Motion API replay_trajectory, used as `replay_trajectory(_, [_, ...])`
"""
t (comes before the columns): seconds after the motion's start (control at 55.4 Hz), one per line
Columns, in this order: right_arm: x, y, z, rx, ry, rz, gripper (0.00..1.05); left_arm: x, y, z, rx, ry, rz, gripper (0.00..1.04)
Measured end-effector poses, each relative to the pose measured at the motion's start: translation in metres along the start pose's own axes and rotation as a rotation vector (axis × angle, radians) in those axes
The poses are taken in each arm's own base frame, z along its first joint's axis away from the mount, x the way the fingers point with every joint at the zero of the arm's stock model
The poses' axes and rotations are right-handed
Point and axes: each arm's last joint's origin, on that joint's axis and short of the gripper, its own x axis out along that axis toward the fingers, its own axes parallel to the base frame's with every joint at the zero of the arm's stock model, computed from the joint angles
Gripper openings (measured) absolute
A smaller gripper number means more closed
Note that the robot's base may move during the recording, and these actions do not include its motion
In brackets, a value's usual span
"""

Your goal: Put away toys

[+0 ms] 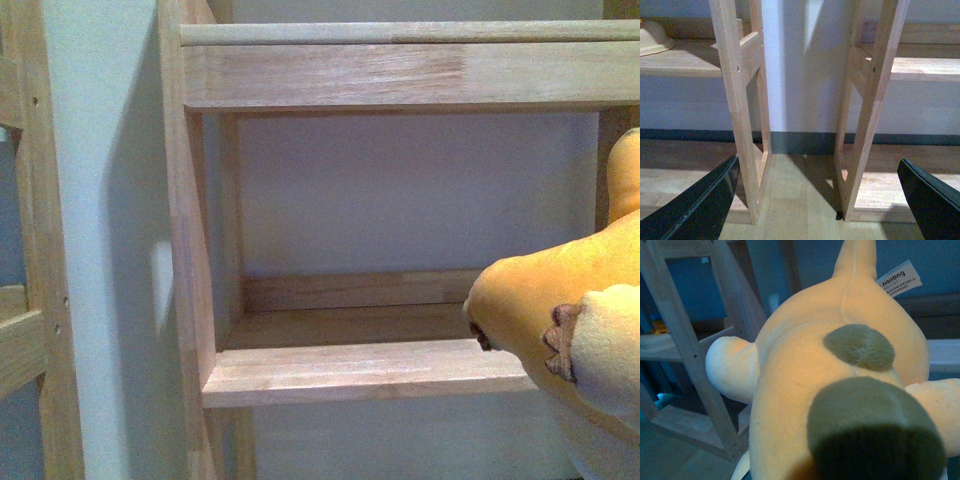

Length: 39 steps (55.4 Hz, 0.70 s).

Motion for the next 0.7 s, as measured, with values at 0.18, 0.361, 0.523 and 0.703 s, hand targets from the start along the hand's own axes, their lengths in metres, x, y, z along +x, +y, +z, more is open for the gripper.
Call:
replay_trajectory(0.18, [0.0, 0.0, 0.0, 0.0, 0.0, 0.0, 0.18, 0.0, 0.0, 0.0, 0.0, 0.0, 0.0, 0.99])
replay_trajectory(0.361, [0.0002, -0.0003, -0.0002, 0.001, 0.002, -0.003, 0.18, 0.0, 0.0, 0.0, 0.0, 0.0, 0.0, 0.99])
replay_trajectory(0.523, [0.0002, -0.0002, -0.0003, 0.001, 0.002, -0.001, 0.18, 0.0, 0.0, 0.0, 0.0, 0.0, 0.0, 0.99])
replay_trajectory(0.703, [0.0007, 0.0004, -0.0002, -0.072, 0.031, -0.065, 0.18, 0.0, 0.0, 0.0, 0.0, 0.0, 0.0, 0.99])
